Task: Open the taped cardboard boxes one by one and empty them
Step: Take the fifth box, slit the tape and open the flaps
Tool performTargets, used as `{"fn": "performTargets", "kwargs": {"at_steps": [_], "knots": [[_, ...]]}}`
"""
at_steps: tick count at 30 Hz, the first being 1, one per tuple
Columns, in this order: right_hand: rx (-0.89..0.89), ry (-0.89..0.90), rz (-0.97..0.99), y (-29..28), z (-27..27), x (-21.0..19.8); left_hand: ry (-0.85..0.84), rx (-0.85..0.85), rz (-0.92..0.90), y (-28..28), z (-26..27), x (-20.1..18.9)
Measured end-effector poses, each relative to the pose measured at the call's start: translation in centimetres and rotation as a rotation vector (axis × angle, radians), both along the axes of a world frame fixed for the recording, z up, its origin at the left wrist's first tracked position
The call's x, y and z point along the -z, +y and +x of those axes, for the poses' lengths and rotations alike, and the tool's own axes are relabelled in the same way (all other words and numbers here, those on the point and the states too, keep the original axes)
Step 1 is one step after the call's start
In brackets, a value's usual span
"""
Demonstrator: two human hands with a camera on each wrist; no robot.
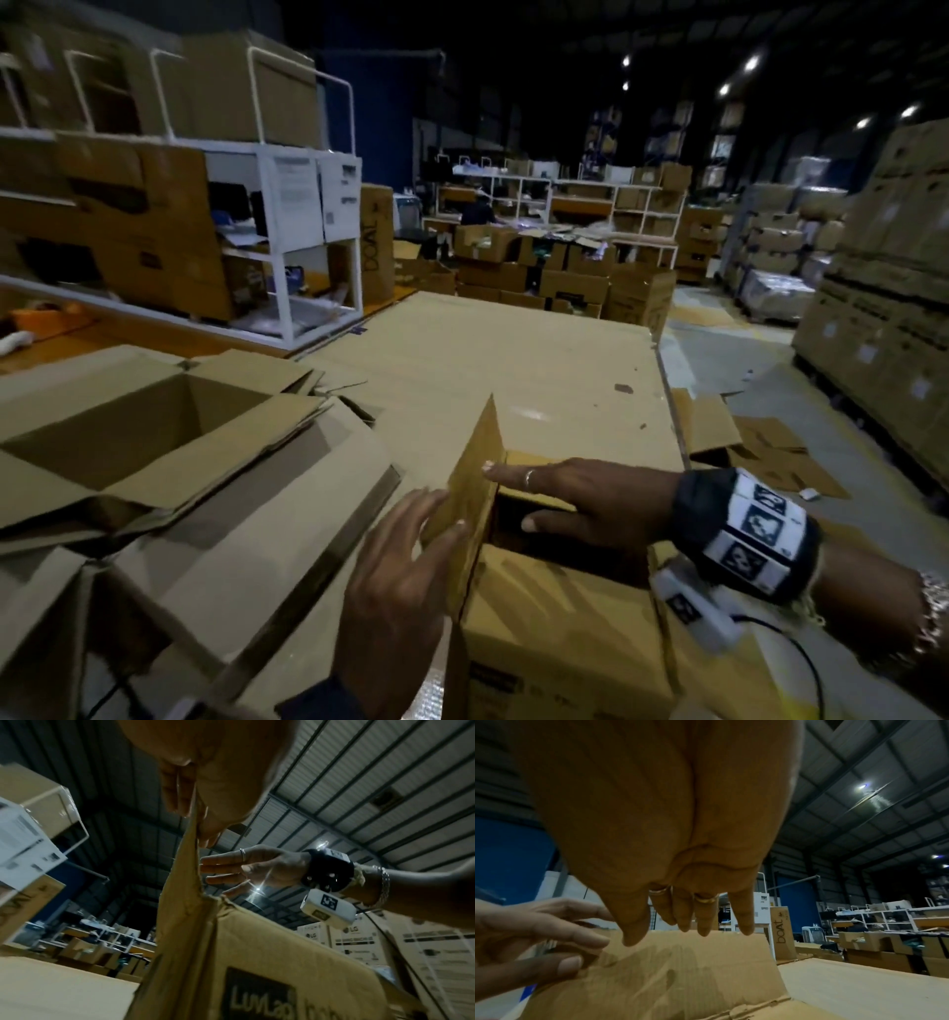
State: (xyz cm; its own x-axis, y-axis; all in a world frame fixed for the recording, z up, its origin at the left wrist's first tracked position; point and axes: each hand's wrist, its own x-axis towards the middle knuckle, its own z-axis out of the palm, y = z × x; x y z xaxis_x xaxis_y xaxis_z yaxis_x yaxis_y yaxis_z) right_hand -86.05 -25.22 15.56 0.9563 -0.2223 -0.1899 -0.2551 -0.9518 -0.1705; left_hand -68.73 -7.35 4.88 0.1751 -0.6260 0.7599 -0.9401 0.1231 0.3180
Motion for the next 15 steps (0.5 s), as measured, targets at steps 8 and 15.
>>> {"fn": "performTargets", "kwargs": {"at_steps": [8,15], "knots": [[-0.059,0.15,-0.03,-1.3,6.8,2.6,0.019,-0.28,0.371,1.2,0.4,2.7],[0.015,0.224,-0.023,-2.4,8.2,5.8,0.403,-0.222,0.567,0.4,-4.6,4.1]]}}
